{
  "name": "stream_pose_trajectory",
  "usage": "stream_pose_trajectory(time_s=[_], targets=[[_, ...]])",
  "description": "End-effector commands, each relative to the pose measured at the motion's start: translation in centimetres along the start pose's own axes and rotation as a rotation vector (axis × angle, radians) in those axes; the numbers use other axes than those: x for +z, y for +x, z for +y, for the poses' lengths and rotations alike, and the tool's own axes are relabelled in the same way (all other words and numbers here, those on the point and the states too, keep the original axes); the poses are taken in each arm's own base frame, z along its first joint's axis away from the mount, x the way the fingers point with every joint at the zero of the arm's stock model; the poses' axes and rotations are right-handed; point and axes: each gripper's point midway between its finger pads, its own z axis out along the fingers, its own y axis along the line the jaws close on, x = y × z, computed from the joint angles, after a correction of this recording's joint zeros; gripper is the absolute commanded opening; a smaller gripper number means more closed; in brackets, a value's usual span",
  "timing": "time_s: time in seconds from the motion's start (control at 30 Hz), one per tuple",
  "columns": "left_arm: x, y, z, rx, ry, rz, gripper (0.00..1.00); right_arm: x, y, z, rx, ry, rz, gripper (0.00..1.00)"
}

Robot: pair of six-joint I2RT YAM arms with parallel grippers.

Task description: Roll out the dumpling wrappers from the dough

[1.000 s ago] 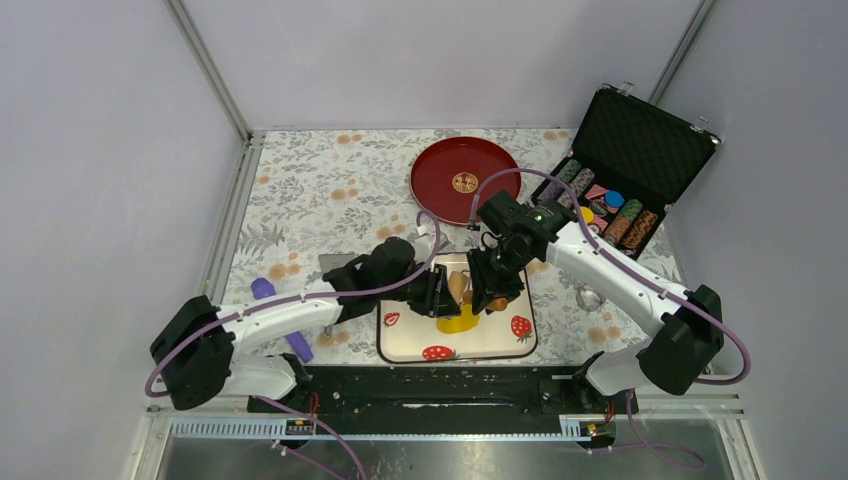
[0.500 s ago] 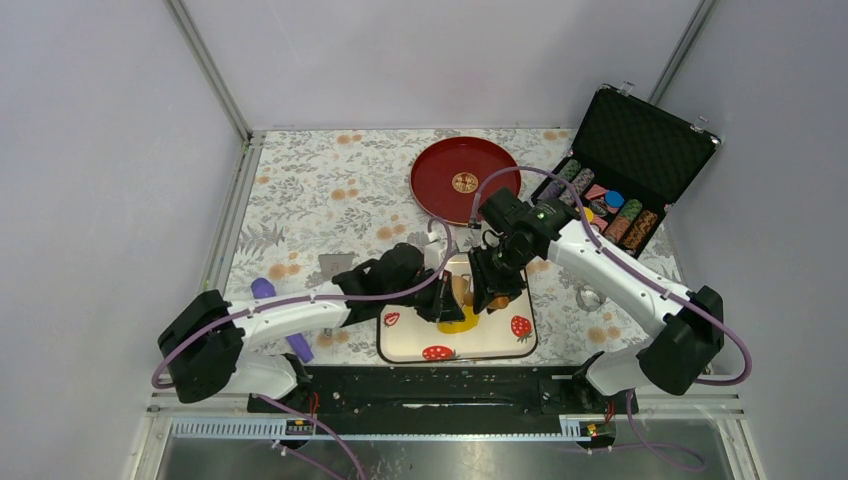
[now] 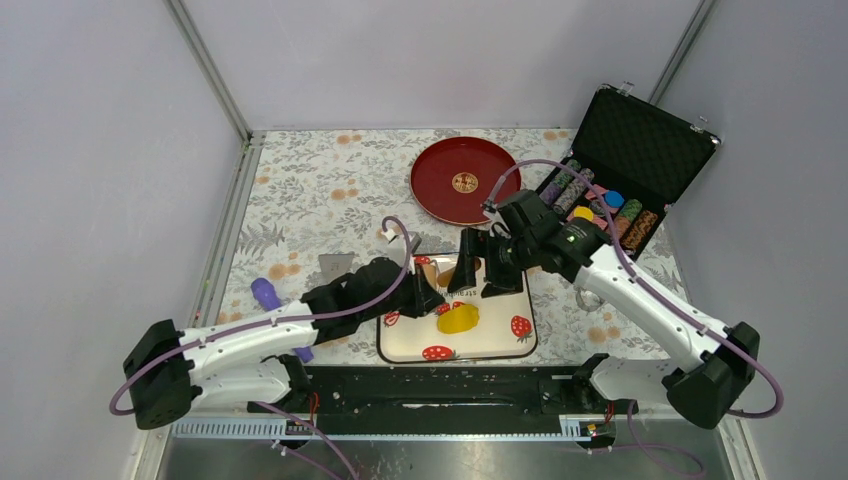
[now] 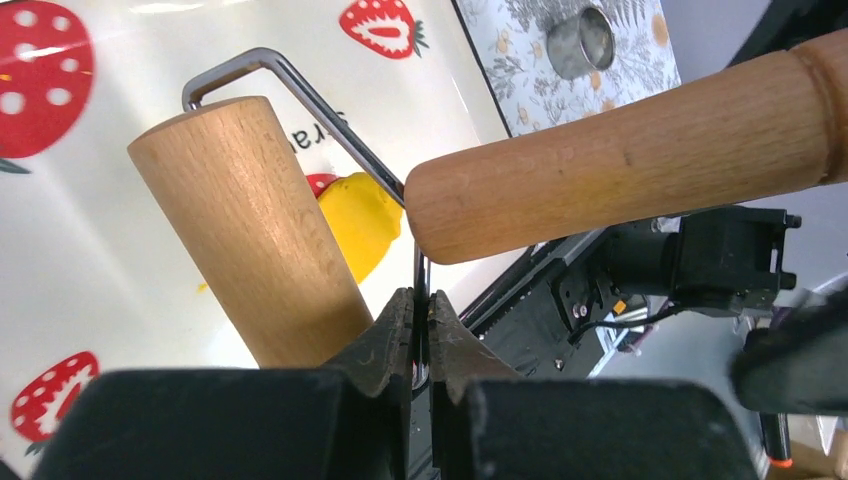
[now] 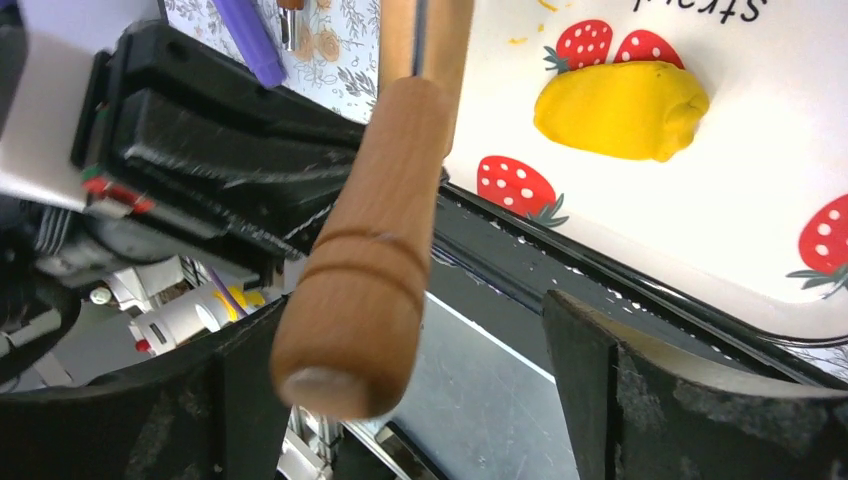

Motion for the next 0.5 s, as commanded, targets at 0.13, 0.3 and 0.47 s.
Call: stream_pose_trajectory(time_s=[0.13,0.3,0.47], targets=[[-1.6,-2.5,-0.2,0.061,-0.09,-0.105,0.0,1.7,-2.1,2.5,0.064,-0.093,-0.014,0.95],[-1.7,-2.2,-0.4,0.111,-0.118,-0.076,0.0,2.1,-3.0,3.6,0.064,-0.109,0.007,0.95],[-1.8,-2.2,-0.7,0.12,-0.131,-0.066,0.0,3.5,-2.8,2.5,0.069,-0.052,0.065,0.92]])
